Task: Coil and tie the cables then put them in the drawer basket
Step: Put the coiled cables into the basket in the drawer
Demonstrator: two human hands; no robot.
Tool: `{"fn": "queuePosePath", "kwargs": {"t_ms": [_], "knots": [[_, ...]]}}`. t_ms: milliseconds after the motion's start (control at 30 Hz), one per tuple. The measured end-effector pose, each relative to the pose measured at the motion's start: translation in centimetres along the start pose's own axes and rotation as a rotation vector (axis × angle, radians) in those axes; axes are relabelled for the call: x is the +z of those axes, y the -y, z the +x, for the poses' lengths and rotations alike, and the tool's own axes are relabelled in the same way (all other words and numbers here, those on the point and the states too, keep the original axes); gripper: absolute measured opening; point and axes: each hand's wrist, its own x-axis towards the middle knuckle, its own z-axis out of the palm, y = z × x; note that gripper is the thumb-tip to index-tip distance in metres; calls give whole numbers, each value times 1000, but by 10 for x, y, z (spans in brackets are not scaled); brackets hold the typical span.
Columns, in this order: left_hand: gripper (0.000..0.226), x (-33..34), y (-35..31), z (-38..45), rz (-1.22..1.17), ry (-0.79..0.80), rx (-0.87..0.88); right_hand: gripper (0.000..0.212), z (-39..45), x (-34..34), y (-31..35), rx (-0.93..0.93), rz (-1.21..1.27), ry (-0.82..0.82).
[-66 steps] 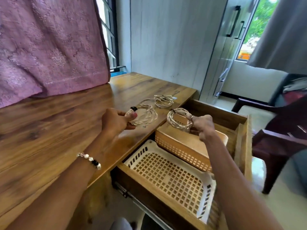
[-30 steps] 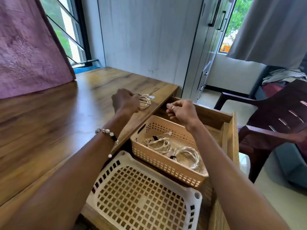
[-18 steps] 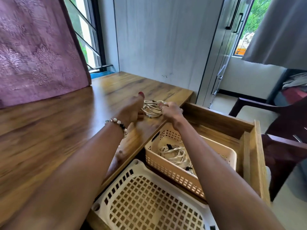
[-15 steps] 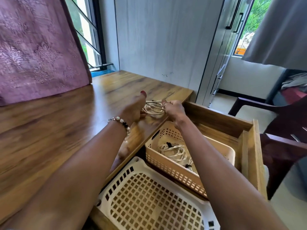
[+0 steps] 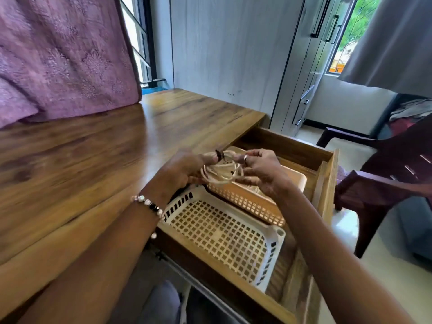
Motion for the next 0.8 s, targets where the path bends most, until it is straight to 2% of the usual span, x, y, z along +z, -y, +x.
{"fn": "queuePosePath", "kwargs": {"t_ms": [133,300,433,567,667,733,800], "knots": [[24,1,31,-32,229,-1,-20,25,-37,-4,-30,100,-125,61],[20,4,50,-38,673,-37,37,13,-57,2,-48,156,-264,154],[20,5,69,-32,832,29,22,7,-58,4,-65,249,-413,174],[32,7,80,-28,1001,-55,95,10,-56,-1,-72,254,-490,187],[28,11,86,-32,991,-188,246,11,-56,-11,-69,64,-576,62],[19,14,90,-37,969,-255,387,8,-59,-24,-64,-171,-653,-153],[17,15,92,-41,957,-293,515,12,-66,-43,-64,-330,-776,-454]]}}
